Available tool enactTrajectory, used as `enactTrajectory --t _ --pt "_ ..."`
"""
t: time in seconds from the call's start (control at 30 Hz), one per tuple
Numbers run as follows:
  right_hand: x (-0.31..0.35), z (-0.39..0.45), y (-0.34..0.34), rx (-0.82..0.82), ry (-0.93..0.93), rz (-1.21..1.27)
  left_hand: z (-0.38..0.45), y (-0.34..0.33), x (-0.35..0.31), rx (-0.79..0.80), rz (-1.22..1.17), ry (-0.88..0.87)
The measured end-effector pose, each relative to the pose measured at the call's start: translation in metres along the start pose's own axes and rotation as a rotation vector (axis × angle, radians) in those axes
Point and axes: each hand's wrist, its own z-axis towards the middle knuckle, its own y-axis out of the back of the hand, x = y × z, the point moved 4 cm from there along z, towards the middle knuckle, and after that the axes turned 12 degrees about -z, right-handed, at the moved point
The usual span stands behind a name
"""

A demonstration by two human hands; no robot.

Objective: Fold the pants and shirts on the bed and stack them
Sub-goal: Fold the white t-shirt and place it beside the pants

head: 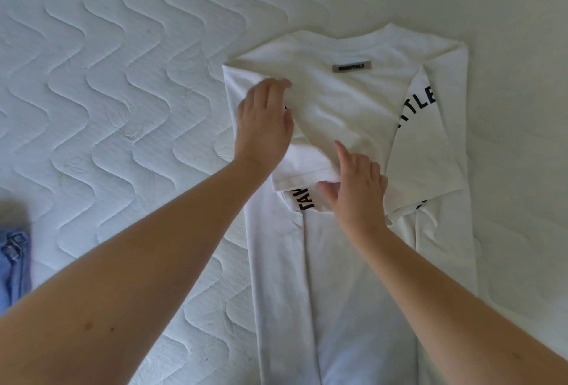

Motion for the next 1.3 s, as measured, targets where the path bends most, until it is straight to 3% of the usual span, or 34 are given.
enactTrajectory --t 0.1,0.23,0.33,0.53,0.63,0.73,0.83,0.97,1.17,1.3 --pt "-0.005 -0.001 -0.007 0.092 -0.020 0.078 -0.027 -0.023 -0.008 0.131 0.065 -0.146" --pt "-0.005 -0.003 -0.004 0.036 0.022 0.232 -0.059 -0.047 0.008 0.273 0.245 -0.202" --pt "-0.007 -0.012 -0.001 -0.049 0.029 0.247 -0.067 -0.051 0.027 0.269 0.281 -0.211" --pt "-0.022 -0.025 -0.020 0.131 -0.381 0.664 -0.067 -0.053 0.039 0.317 0.384 -0.237" --pt "-0.022 -0.025 -0.017 0.105 -0.391 0.542 -0.065 -0.052 0.038 0.411 0.454 -0.203" --pt "-0.015 -0.034 -0.004 -0.072 -0.298 0.450 -0.061 -0.041 0.033 0.396 0.461 -0.232" --pt "0.000 -0.038 0.004 -0.255 0.012 0.286 -0.057 -0.042 0.020 0.252 0.336 -0.140" --pt "0.019 -0.042 -0.020 -0.177 0.332 0.021 -0.066 -0.067 0.017 0.228 0.285 0.042" --pt "0.001 -0.078 -0.037 -0.033 0.385 -0.089 -0.068 -0.074 0.023 0.212 0.323 0.023" --pt "-0.014 -0.076 -0.009 -0.168 0.358 0.016 -0.068 -0.076 0.023 0.218 0.330 0.032"
